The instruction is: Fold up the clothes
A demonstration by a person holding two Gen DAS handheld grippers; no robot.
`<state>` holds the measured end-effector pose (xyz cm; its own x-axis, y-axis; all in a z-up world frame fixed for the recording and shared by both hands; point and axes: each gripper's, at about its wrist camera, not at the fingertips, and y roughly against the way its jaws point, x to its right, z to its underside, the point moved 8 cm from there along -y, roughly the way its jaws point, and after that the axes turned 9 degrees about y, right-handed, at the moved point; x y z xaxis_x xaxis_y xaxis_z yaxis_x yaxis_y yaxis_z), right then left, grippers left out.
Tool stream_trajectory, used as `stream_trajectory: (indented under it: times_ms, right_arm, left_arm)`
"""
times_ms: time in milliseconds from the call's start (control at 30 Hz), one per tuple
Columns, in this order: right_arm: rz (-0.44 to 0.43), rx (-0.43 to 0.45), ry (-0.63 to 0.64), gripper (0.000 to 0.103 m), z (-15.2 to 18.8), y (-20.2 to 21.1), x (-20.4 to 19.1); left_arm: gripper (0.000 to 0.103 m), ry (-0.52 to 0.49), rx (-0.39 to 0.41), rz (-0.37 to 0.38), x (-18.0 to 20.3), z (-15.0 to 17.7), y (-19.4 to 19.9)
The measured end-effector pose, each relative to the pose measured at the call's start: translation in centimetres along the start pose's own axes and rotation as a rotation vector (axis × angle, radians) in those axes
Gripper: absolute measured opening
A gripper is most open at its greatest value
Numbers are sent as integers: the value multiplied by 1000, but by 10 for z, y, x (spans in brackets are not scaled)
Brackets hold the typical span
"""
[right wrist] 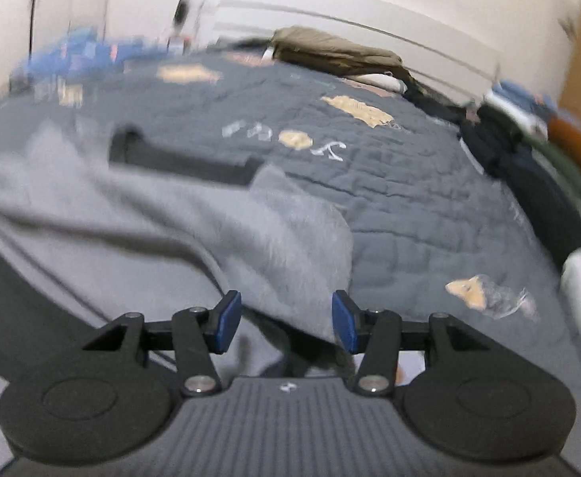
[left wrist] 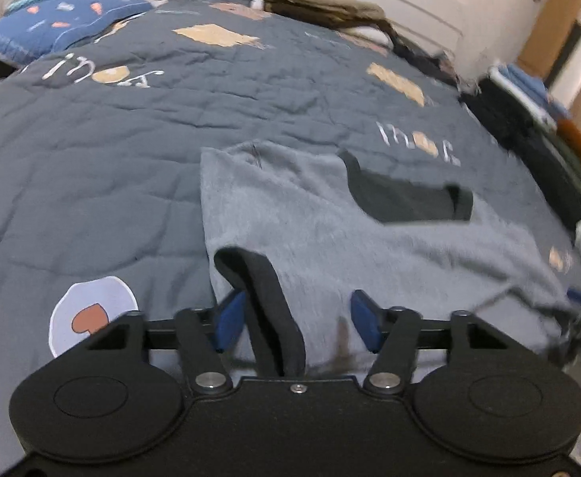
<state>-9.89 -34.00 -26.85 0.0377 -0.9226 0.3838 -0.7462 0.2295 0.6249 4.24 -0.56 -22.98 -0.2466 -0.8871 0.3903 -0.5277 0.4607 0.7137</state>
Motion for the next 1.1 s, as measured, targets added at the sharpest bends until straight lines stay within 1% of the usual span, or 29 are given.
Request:
stream_trajectory:
  times_ms: [33, 67, 133, 167, 233, 300, 333, 500, 533, 567, 600, 633, 733, 800, 967, 1000, 1033, 1100]
  right_arm:
    - [28, -18, 33, 49, 2, -6, -1]
    - [41, -29, 44, 49, 5, -10, 0]
    - [59, -48, 43, 48, 11, -15, 4]
    - [72, -56, 33, 43, 13, -16, 8]
    - [99, -72, -4, 39, 15, -18, 19]
    - [124, -88, -48, 33, 18, -18, 30]
    - [130, -100, -67, 31, 21, -18, 36]
    - [31, -146, -163, 32, 31, -20, 39]
    - [14, -149, -175, 32, 32, -19, 37]
    - [16, -146, -173, 32, 32, -19, 37]
    - [22, -142, -169, 33, 31, -18, 37]
    - [24, -141, -162, 34, 31, -18, 37]
    - [17, -133, -201, 34, 29, -14, 41]
    - [12, -122, -228, 35, 27, -10, 46]
    - [3, -101, -271, 36, 24, -5, 51]
    - [1, -101, -274, 36, 24, -5, 50]
    - [1, -103, -273, 36, 24, -6, 50]
    - [4, -106, -271, 36, 24, -8, 49]
  left_arm:
    - [11, 12, 0, 6, -2, -2, 0]
    - [9, 24, 0, 13, -5, -4, 1]
    - [7, 28, -4, 0, -9, -3, 1]
    - [6, 27, -7, -9, -11, -1, 1]
    - [5, 19, 11, -33, -13, -2, 4]
    - [5, 33, 12, -29, -15, -3, 4]
    - [5, 42, 9, -23, -16, -4, 3]
    - [7, 91, -2, 4, -20, -7, 1]
    - [10, 100, -4, 9, -21, -7, 1]
    - [13, 110, -7, 15, -22, -8, 0]
    - [21, 120, -9, 20, -23, -8, 0]
    - [31, 129, -11, 26, -24, -9, 0]
    - [45, 150, -10, 40, -25, -11, -1]
    - [49, 144, 11, 44, -24, -16, 0]
    - [48, 128, 62, 55, -21, -26, 3]
    - [46, 125, 73, 58, -20, -28, 4]
    - [32, 122, 83, 60, -20, -30, 4]
    - [7, 116, 104, 64, -19, -34, 6]
